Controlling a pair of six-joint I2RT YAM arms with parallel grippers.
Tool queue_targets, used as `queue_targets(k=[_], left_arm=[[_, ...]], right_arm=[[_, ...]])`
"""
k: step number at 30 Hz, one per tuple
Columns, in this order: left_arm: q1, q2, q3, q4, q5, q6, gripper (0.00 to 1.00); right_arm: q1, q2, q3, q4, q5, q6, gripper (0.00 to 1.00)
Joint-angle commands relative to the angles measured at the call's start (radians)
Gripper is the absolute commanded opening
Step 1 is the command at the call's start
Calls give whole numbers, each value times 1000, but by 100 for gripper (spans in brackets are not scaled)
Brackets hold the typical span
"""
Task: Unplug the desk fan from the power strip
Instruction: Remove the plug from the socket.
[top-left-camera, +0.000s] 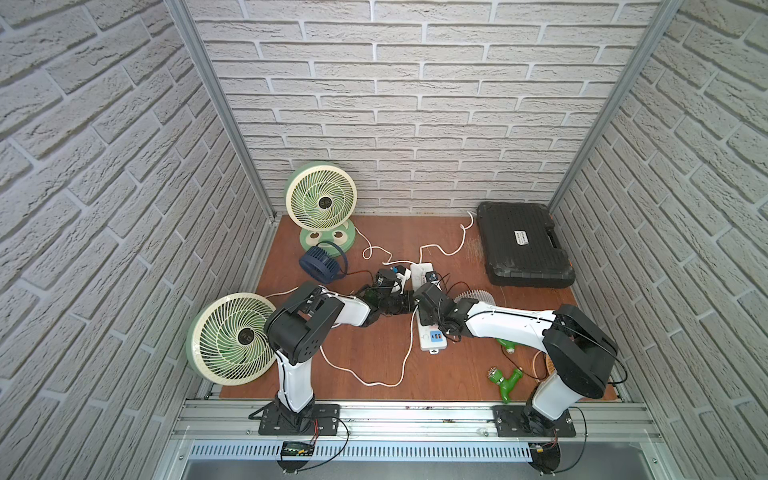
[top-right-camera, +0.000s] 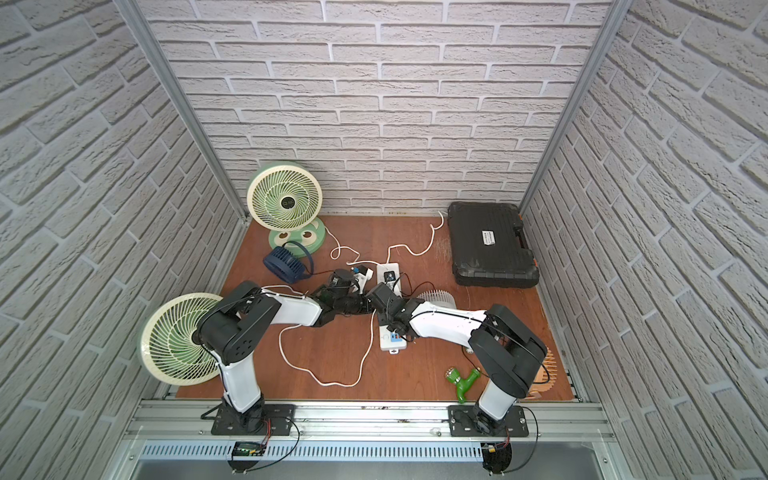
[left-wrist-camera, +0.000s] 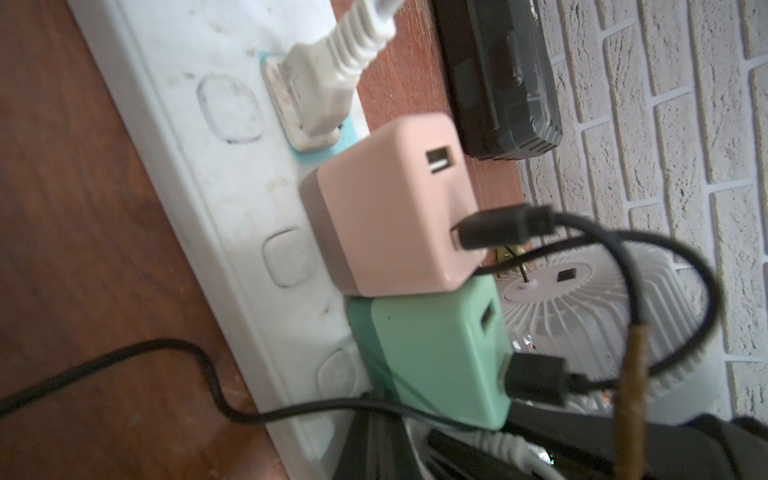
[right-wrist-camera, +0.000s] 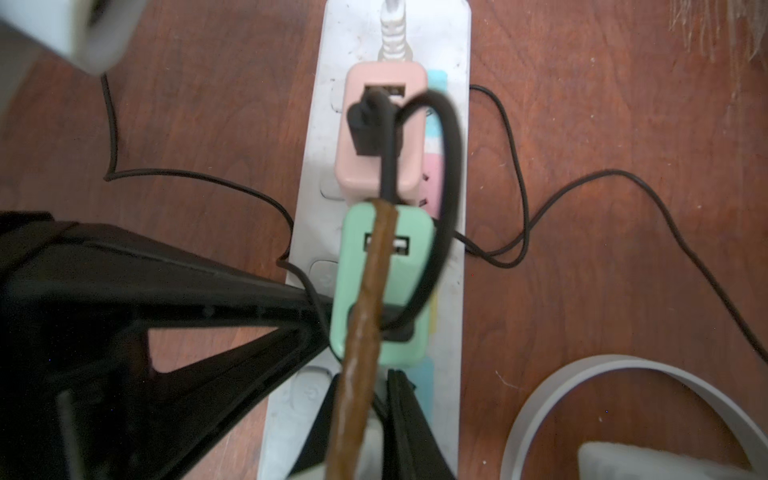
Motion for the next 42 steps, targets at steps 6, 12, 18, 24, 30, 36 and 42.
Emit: queue_targets(k=[6, 12, 18, 24, 30, 36, 42], left_arm=[[-5, 21, -16, -132, -55, 22, 0], [-5, 17, -14, -132, -55, 21, 0], [-5, 18, -9, -133, -51, 22, 0], [-5, 14, -5, -137, -50, 24, 0], [-4, 7, 5, -139, -40, 22, 0], [10, -45, -4, -110, -15, 19, 0], [40, -145, -23, -126, -2, 31, 0]], right_arm=[[-12, -35, 9, 36, 10, 15, 4], [-23, -57, -33, 63, -1, 39, 4], [-50, -77, -57, 73, -42, 66, 4], [-48, -121, -69, 57, -26, 44, 4], [-42, -162, -72, 21, -55, 14, 4], [-34, -212, -75, -47, -125, 3, 4], [-32, -240, -66, -104, -230, -6, 4]])
